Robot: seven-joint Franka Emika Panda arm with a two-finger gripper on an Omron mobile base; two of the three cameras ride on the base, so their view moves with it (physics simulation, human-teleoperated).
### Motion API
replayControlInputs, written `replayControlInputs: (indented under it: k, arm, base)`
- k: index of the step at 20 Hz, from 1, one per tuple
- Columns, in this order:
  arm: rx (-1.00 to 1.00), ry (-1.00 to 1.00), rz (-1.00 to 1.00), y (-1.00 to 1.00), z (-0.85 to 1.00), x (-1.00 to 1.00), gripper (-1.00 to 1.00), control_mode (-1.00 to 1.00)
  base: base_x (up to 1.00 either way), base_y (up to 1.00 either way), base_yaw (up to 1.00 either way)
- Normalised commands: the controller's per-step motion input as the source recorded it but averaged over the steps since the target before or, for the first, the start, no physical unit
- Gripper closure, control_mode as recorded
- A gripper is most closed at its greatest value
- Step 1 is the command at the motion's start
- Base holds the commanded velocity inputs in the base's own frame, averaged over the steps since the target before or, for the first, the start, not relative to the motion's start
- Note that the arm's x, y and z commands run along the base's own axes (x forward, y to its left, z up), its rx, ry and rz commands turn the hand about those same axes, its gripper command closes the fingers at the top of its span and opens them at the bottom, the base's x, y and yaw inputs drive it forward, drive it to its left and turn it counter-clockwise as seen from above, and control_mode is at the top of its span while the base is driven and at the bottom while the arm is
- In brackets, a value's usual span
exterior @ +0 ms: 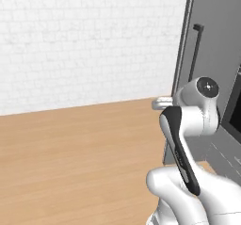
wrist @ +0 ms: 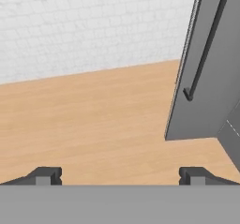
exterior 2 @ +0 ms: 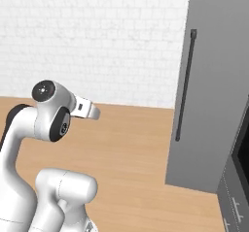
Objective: Place one bell pepper and one fish in each tupperware on the nearby counter, to pack two identical lunches.
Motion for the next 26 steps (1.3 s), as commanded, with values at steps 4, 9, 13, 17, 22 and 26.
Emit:
replayControlInputs:
  k: [4,9,13,17,22,26]
  arm:
    - [0.00,0.00,0.00,0.00,0.00,0.00,-1.00,1.00]
    - [0.00,0.00,0.00,0.00,0.00,0.00,-1.00,1.00]
    - [0.00,0.00,0.00,0.00,0.00,0.00,-1.00,1.00]
    - [0.00,0.00,0.00,0.00,0.00,0.00,-1.00,1.00]
    - [0.00,0.00,0.00,0.00,0.00,0.00,-1.00,1.00]
    - [0.00,0.00,0.00,0.00,0.00,0.00,-1.00,1.00]
  base:
    - [0.99,-0.36,0.01]
    - [1.00,0.74,-0.03]
    - [1.00,1.00,-0.04]
    - [1.00,0.91,-0.08]
    - [0.64,0.20,-0.02]
    - [0.88,0.26,0.00]
